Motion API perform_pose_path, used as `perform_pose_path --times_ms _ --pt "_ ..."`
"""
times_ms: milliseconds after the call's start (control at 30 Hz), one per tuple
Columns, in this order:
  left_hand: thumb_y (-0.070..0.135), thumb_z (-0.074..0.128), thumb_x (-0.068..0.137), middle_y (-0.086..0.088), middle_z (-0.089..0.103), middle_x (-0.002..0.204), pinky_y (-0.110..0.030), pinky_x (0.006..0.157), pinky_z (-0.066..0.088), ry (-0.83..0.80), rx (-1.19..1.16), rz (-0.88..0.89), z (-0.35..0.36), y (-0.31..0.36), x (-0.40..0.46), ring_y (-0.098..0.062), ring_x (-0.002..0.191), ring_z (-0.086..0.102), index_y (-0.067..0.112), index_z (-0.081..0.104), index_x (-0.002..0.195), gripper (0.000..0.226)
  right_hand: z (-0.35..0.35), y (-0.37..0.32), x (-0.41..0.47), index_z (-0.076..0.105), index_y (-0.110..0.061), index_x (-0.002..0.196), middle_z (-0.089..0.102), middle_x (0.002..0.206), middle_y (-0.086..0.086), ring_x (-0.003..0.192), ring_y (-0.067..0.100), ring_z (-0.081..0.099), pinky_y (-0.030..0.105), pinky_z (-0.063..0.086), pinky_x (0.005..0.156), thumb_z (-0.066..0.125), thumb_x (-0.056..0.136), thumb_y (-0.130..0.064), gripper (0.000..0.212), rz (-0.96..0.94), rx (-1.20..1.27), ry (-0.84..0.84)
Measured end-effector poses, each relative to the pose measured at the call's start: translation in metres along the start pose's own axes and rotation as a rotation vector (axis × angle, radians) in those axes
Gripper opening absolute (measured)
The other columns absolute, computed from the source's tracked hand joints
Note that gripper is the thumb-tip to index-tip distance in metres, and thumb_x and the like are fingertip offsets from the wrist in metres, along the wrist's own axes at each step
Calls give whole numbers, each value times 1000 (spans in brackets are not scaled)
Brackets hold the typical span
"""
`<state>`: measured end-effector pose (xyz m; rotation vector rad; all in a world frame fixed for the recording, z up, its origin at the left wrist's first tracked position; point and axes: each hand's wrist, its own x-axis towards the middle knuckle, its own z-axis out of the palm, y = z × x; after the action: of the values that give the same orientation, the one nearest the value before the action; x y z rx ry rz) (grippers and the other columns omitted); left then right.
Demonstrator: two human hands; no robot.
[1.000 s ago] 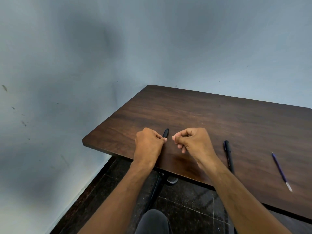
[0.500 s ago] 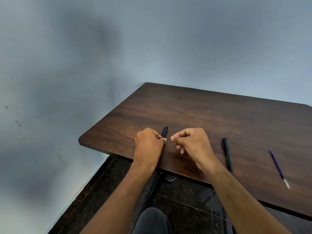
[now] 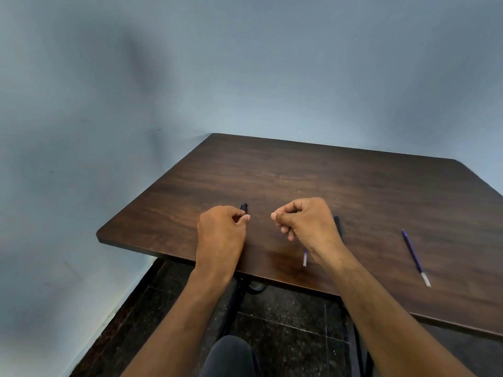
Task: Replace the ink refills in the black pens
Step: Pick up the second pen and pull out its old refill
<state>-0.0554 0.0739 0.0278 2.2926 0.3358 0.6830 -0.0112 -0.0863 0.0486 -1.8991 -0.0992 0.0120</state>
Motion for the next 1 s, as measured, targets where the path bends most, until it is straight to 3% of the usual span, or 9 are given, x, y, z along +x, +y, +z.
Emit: perform_pose_path --times_ms 200,267,400,500,600,700,767,900,1000 --pt "32 79 84 24 68 70 0 68 45 -63 -137 88 21 24 -9 14 74 64 28 81 87 5 -29 -1 2 75 -14 67 73 59 5 47 6 59 22 49 47 81 82 -15 16 -20 -132 116" --pt "31 79 83 28 63 65 3 67 42 -123 -190 90 31 31 -12 19 75 62 28 81 85 4 -42 0 2 76 -15 65 73 59 3 47 4 59 26 56 56 81 82 -16 17 -35 -219 175" --pt "31 78 85 29 65 68 3 65 42 -220 -239 86 51 41 -16 19 76 62 29 81 88 5 -64 5 3 75 -16 65 70 59 -4 54 3 59 28 58 67 80 83 -16 19 -17 -332 247" --pt "29 77 86 27 66 71 4 64 40 -240 -252 74 62 45 -18 22 78 59 28 81 90 5 -73 12 2 73 -19 65 72 68 -3 63 3 64 22 55 62 79 85 -16 21 26 -404 252" --pt "28 75 87 23 69 75 5 63 39 -235 -268 73 69 48 -19 24 81 58 26 81 90 7 -78 21 1 69 -21 59 70 70 -5 65 1 63 14 42 51 80 84 -17 27 72 -456 269" --pt "29 76 87 20 73 78 3 65 42 -232 -275 84 74 52 -19 15 76 63 25 82 89 8 -81 26 4 76 -15 71 72 76 4 73 16 69 28 58 63 80 84 -22 15 157 -523 289" --pt "30 76 87 19 74 81 2 68 44 -229 -291 97 78 54 -20 13 76 64 26 81 91 8 -82 29 5 76 -9 83 73 84 10 81 25 71 37 61 72 80 83 -28 19 206 -564 293" --pt "32 78 85 25 73 74 -3 71 49 -209 -385 77 84 50 -19 16 79 65 32 80 87 3 -81 37 7 64 -9 75 67 80 10 73 24 65 29 46 54 83 79 -39 36 266 -605 260" --pt "33 79 83 24 75 79 -12 71 54 -235 -521 -24 86 43 -16 9 79 69 33 80 87 4 -78 40 10 54 -14 72 62 77 6 70 22 62 27 36 47 85 77 -43 42 287 -620 264"
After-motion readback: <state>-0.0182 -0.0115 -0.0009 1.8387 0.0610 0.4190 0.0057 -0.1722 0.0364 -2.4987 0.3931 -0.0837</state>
